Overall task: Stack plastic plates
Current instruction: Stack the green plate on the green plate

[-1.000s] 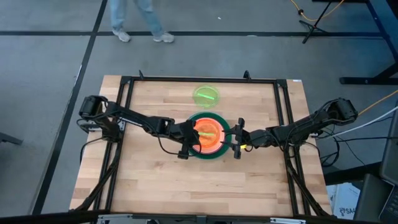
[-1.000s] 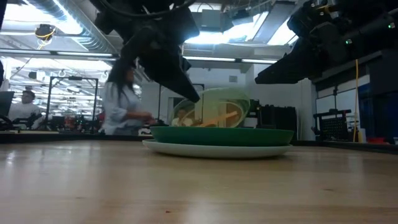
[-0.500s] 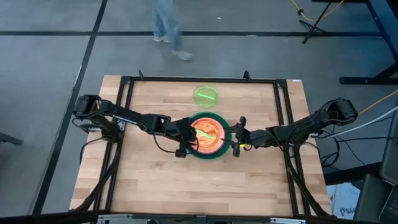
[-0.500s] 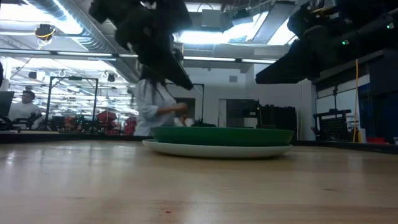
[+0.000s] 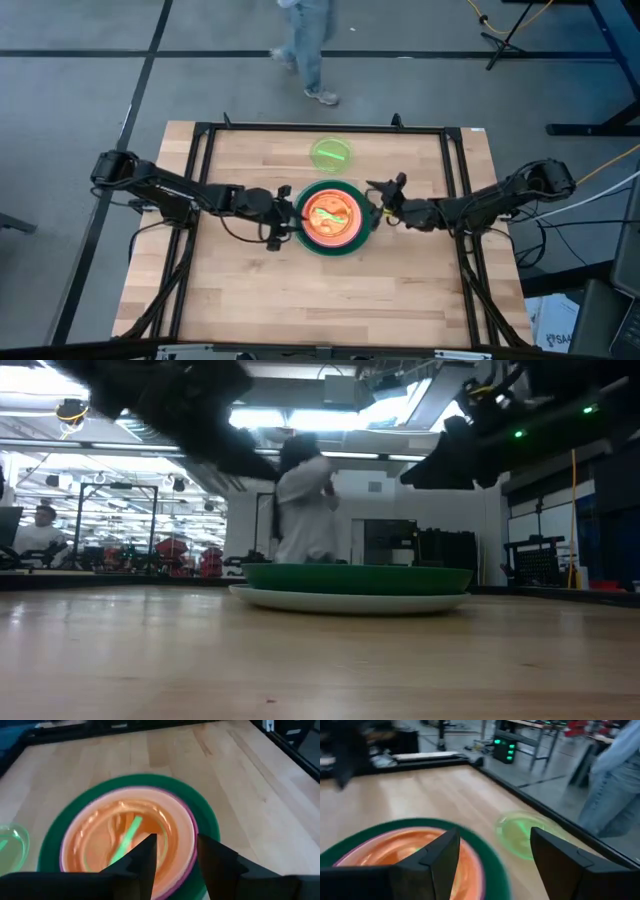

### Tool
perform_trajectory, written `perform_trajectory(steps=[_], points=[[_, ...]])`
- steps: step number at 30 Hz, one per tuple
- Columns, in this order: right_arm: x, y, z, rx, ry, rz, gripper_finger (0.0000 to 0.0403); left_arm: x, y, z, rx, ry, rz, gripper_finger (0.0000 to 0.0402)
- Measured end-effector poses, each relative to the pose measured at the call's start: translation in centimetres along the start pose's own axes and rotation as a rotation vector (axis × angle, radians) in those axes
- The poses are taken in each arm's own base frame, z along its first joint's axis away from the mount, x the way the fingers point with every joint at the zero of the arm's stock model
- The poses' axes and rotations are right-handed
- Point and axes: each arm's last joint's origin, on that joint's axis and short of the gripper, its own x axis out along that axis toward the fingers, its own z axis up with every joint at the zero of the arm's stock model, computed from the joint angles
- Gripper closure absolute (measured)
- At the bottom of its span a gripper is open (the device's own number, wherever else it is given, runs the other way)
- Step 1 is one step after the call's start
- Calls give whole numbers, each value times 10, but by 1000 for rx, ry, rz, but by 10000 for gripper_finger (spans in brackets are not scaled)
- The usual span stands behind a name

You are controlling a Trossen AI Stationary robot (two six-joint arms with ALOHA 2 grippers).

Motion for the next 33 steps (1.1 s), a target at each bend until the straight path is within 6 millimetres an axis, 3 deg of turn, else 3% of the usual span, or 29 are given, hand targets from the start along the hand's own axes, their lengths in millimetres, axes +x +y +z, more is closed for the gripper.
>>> perform_trajectory(steps=[4, 7, 10, 19, 26, 33], points=[[13, -18, 1, 61, 6, -83, 169, -12, -2, -23, -8, -106, 1, 268], [24, -34, 2, 118, 17, -95, 169, -23, -2, -30, -16, -248, 8, 268], [35, -52, 1, 181, 44, -62, 169, -31, -1, -36, -13, -278, 28, 268], [60, -102, -12, 343, 129, -123, 169, -38, 1, -40, -40, -289, 92, 269], [94, -129, -18, 401, 295, -119, 169, -38, 3, -40, -54, -291, 149, 269], [137, -156, -10, 409, 478, -156, 169, -38, 2, -40, -77, -296, 137, 269]])
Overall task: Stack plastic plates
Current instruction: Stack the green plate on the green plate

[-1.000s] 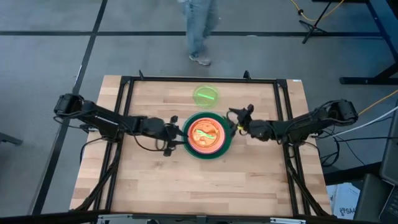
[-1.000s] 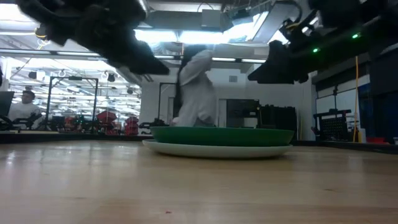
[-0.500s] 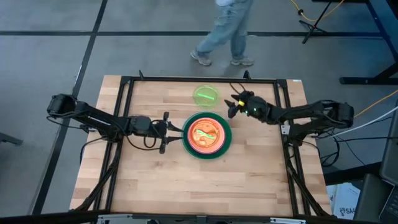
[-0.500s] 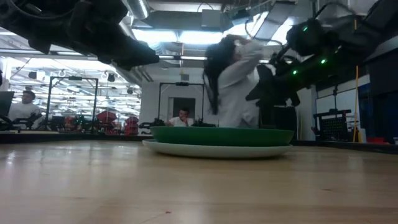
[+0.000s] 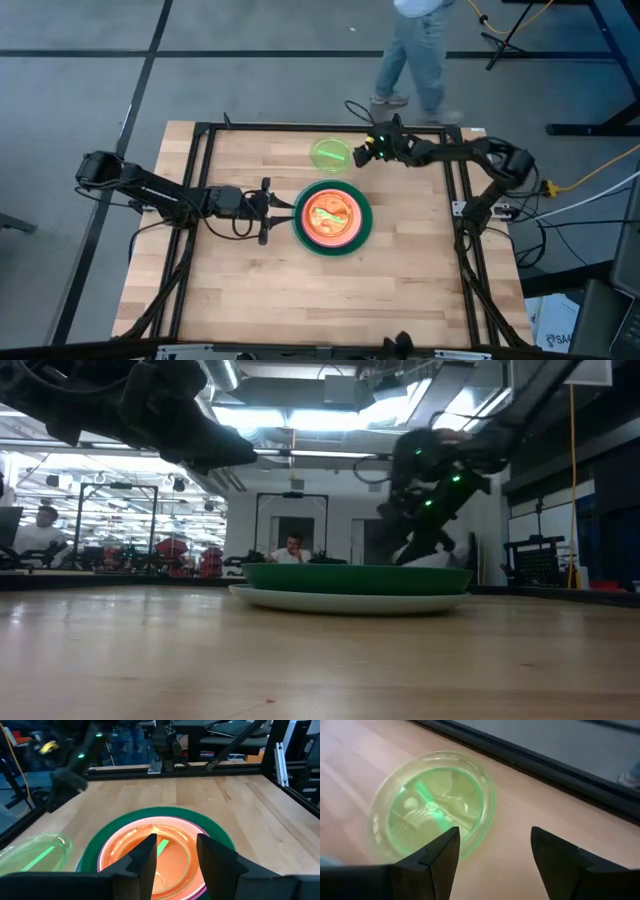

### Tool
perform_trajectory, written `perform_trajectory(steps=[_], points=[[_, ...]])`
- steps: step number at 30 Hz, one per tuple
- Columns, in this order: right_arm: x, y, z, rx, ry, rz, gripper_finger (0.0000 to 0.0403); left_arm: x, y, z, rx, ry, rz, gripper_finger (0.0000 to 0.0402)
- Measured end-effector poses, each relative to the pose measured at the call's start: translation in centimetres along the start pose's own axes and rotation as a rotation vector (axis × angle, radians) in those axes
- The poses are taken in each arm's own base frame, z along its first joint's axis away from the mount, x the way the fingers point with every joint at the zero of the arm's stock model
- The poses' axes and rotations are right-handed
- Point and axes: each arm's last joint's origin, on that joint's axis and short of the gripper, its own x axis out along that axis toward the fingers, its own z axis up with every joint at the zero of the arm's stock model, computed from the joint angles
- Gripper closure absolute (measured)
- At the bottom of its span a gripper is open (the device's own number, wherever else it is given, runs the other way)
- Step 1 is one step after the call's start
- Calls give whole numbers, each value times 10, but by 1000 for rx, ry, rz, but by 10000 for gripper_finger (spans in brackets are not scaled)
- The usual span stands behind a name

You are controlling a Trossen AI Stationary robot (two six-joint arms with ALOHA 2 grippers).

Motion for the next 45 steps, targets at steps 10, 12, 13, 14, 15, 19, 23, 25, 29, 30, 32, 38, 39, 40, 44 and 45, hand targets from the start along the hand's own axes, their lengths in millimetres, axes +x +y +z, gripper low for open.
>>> perform_trajectory(steps=[10, 12, 13, 14, 15, 19, 23, 25, 29, 30, 32, 38, 39, 40, 44, 45], points=[[55, 6, 20, 4, 171, 56, 169, -1, -4, 0, 2, 0, -21, 269], [63, 8, 23, -3, 211, 50, 169, -1, -4, 0, 3, 2, -20, 269], [66, 8, 24, -14, 235, 43, 169, -1, -4, 0, 0, 0, -20, 269], [69, 9, 27, -15, 245, 42, 169, -1, -4, 0, -7, 1, -20, 269], [71, 10, 28, -18, 264, 35, 169, -1, -4, 0, -14, 1, -20, 269], [76, 11, 30, -40, 298, 27, 169, -1, -5, 0, -17, 2, -20, 269], [76, 11, 29, -42, 304, 26, 169, -1, -5, 0, -19, -1, -20, 269], [77, 11, 29, -43, 300, 27, 169, -1, -5, 0, -19, -1, -20, 269], [77, 11, 29, -50, 301, 27, 173, -1, -5, 0, -18, 2, -20, 269], [77, 11, 29, -57, 303, 30, 177, -1, -5, 0, -18, 2, -20, 269], [76, 12, 28, -68, 320, 46, 192, -1, -5, 0, -18, 2, -20, 269], [75, 11, 26, -70, 347, 46, 250, -1, -5, 0, -18, 1, -20, 269], [75, 11, 26, -70, 348, 44, 259, -1, -5, 0, -19, 1, -20, 269], [75, 11, 26, -71, 347, 39, 269, -1, -5, 0, -19, 0, -20, 269], [76, 9, 25, -80, 336, -10, 305, -1, -5, 0, -21, 0, -20, 269], [76, 9, 25, -83, 335, -18, 314, -1, -5, 0, -22, 0, -20, 269]])
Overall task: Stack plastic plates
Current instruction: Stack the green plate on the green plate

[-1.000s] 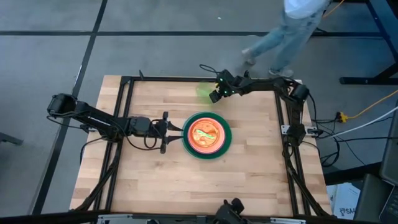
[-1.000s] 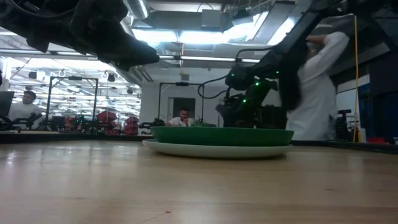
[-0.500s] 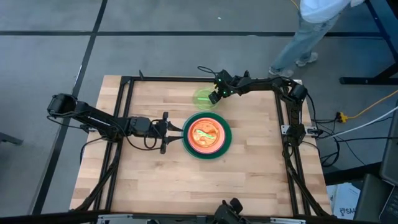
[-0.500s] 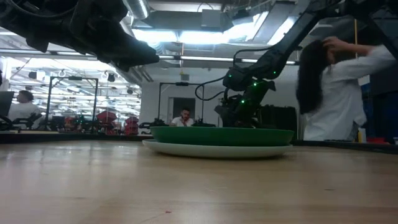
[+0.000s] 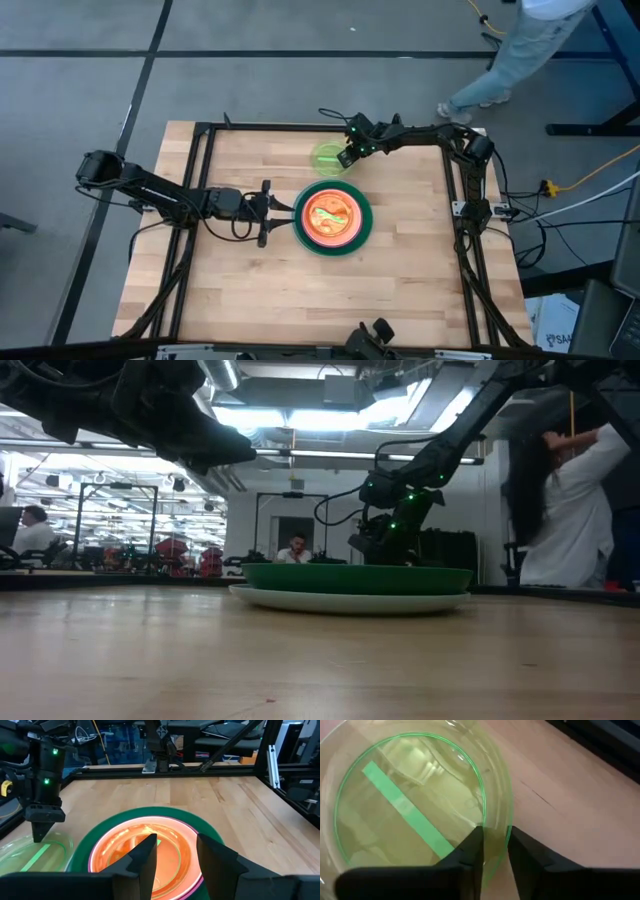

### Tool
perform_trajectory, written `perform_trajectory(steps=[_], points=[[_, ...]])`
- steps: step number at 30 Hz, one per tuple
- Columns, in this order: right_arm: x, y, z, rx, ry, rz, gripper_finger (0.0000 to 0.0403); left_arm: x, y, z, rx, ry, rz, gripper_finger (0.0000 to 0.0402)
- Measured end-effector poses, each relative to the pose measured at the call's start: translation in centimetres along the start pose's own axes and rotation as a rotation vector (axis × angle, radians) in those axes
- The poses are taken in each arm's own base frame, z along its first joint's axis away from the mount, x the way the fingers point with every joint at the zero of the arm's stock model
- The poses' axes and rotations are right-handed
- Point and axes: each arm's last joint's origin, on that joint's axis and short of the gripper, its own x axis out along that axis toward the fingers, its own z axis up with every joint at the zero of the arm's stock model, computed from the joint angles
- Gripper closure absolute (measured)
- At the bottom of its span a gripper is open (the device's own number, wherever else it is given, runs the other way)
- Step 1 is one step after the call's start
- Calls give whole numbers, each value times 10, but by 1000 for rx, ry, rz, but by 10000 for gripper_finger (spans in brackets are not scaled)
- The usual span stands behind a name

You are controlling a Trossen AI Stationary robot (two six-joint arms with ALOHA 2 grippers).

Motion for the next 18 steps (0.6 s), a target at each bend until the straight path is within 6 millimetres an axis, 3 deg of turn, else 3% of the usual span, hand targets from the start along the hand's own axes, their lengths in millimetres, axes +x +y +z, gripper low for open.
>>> perform_trajectory(steps=[8, 18], points=[[0, -1, -1, -31, 15, -7, 374, 0, 0, 0, 0, -1, 0, 269], [-2, 0, -1, -45, 23, 20, 401, 0, 0, 0, -6, -2, 6, 269]])
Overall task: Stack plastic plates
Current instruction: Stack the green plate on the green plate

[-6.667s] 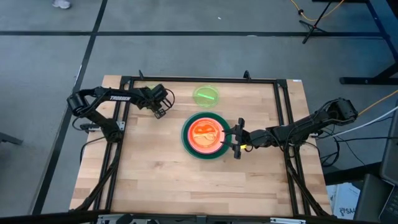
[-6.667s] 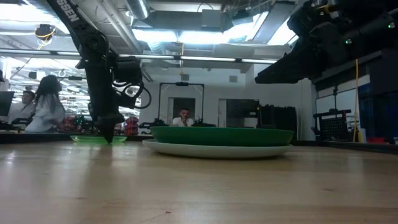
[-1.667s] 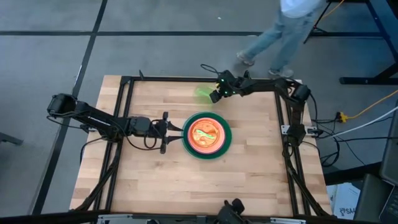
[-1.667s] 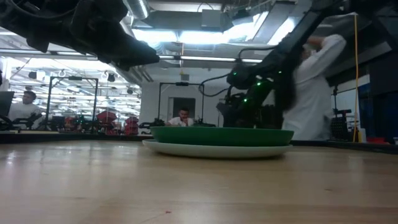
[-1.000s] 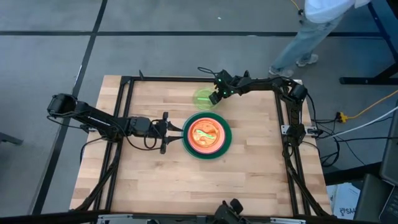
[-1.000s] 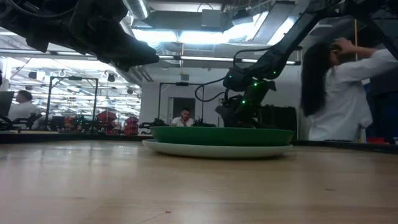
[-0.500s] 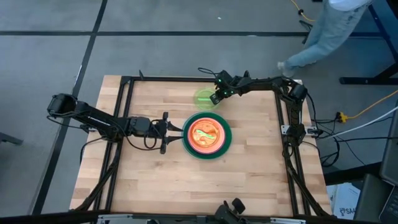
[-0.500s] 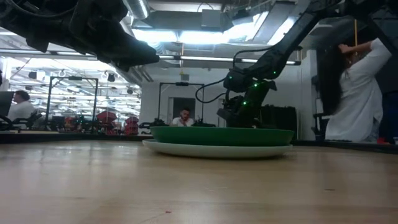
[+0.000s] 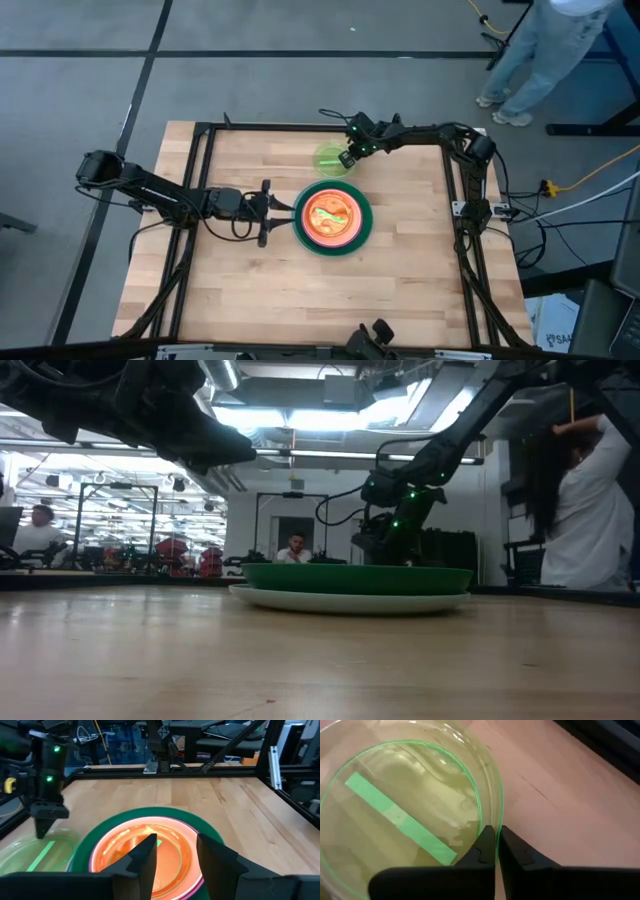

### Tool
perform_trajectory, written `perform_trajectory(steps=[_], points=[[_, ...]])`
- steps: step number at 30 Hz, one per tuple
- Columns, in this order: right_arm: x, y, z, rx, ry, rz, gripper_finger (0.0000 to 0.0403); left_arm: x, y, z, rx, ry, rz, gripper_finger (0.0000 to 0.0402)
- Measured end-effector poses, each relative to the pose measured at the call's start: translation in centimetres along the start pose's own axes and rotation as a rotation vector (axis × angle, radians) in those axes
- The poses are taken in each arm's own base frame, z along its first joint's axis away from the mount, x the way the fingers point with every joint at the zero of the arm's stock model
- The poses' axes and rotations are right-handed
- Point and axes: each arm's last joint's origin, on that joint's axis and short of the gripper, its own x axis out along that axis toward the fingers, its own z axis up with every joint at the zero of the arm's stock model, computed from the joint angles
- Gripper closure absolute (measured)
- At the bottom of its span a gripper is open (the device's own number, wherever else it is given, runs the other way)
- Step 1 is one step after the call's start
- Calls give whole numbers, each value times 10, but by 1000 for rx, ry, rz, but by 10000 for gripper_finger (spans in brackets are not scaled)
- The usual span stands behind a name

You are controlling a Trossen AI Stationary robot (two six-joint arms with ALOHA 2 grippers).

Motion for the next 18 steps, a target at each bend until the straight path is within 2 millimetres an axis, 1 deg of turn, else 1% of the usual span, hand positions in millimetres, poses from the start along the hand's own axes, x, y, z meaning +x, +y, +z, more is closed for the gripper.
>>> perform_trajectory(steps=[3, 6, 18], points=[[-5, 1, 0, -3, 7, -4, 401, 0, 0, 0, 0, 0, 3, 269], [-15, 2, 2, -3, -1, 7, 401, 0, 0, 0, -1, 1, 1, 269], [-63, 6, 18, -36, -132, 11, 401, 0, 0, 0, 1, 1, 2, 269]])
